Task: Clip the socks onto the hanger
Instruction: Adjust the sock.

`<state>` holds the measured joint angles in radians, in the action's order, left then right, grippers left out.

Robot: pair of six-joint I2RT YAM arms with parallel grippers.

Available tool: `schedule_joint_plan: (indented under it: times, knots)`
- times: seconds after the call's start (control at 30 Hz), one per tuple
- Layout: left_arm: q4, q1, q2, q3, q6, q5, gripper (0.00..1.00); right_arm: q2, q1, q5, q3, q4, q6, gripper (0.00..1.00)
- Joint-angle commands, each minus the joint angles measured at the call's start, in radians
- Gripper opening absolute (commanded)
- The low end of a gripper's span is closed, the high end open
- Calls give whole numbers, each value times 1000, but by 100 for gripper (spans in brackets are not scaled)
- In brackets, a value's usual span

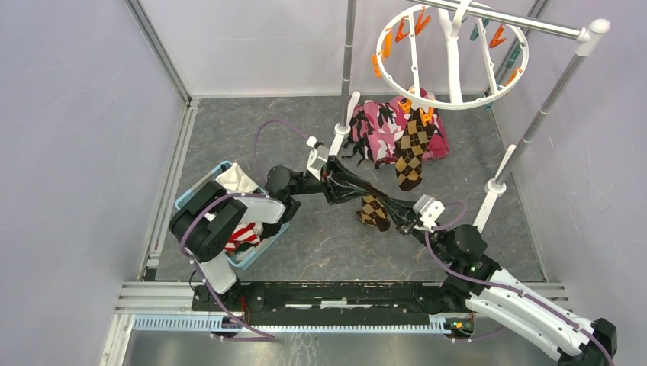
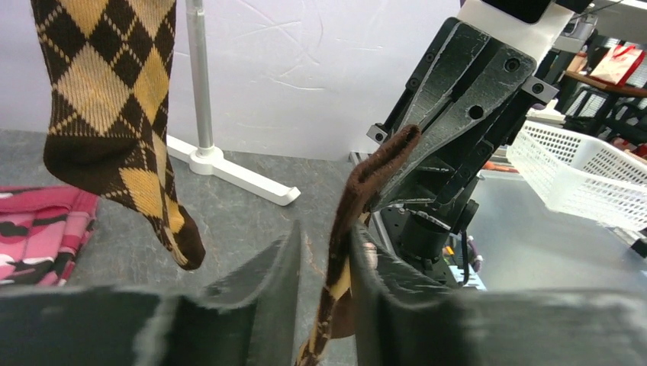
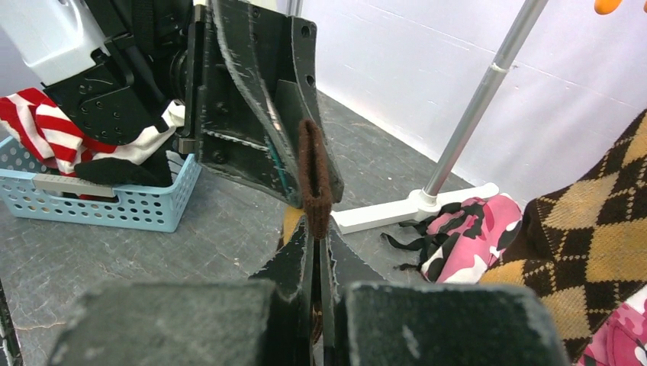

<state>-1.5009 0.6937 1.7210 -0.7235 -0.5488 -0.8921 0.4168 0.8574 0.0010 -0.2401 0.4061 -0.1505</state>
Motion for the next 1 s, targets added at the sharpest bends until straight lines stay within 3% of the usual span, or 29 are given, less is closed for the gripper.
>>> schedule_joint_plan:
  times: [0.0,0.07,0.1,0.3,0.5,0.7,0.83,0.97]
  knots:
    - [-236,6,15,-39,-21,-16,27,1,3,-28,-44,52,14,0]
    - [-237,2,16,-34,-11,-9,10,-6,4,-34,-44,46,11,0]
    - [-236,-3,17,-29,-6,-1,6,-10,3,-40,-43,41,7,0]
    - [-236,-30,15,-8,0,28,3,-33,4,-103,-45,-21,-41,20]
    - [-236,-35,5,1,30,13,2,19,3,-271,-107,-109,-110,39]
    - [-235,-60,-35,58,66,-8,2,-91,3,-93,-147,-148,-158,54]
    - [-235,-66,-64,98,84,-11,2,-117,3,22,-166,-116,-167,57]
    - [-235,-66,-89,122,82,-17,2,-42,4,86,-187,-40,-204,57]
